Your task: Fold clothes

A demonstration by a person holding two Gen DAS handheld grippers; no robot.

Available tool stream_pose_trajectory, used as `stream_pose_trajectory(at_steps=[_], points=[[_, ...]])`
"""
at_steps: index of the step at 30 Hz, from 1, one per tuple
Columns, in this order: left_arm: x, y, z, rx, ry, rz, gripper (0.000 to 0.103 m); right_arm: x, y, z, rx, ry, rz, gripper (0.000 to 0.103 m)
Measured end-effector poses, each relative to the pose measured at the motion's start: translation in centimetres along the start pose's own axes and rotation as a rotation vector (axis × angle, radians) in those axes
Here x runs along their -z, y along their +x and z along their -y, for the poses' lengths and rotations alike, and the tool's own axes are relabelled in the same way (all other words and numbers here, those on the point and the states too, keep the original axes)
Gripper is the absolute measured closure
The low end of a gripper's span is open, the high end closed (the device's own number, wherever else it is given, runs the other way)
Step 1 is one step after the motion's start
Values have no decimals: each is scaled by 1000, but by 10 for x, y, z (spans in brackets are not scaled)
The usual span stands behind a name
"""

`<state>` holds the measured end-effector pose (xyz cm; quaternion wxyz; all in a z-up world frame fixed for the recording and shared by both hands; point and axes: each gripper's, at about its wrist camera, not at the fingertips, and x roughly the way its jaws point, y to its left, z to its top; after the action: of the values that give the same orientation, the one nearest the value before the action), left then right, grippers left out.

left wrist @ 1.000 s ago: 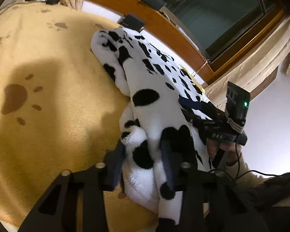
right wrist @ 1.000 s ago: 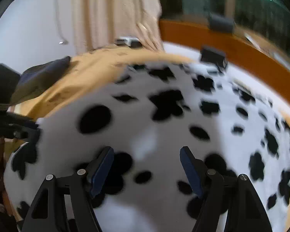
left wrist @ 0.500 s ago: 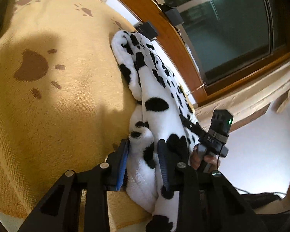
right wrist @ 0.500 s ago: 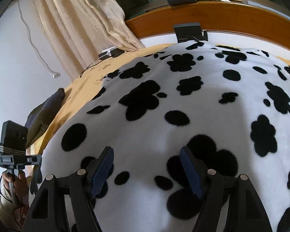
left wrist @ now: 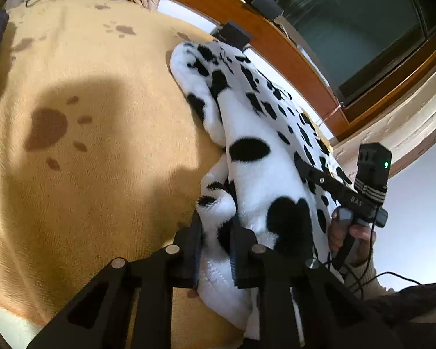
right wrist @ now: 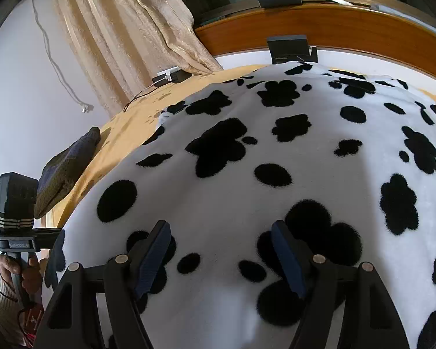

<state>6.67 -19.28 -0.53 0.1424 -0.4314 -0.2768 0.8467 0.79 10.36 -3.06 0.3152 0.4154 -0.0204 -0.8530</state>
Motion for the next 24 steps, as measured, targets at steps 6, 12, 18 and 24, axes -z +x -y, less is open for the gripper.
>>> stream_pose_trajectory(at_steps=[6, 12, 18, 24], points=[[-47, -82, 1, -187, 91, 253, 87, 0, 0, 2, -1, 11, 2, 29], [-105, -145, -17, -375, 114, 441, 87, 0, 1, 1, -1, 12, -3, 29], [-149, -177, -16, -430, 133, 570, 87, 1, 2, 2, -5, 18, -5, 29], [-203, -174, -15, -611, 213, 601, 87, 1, 3, 3, -7, 19, -8, 29]])
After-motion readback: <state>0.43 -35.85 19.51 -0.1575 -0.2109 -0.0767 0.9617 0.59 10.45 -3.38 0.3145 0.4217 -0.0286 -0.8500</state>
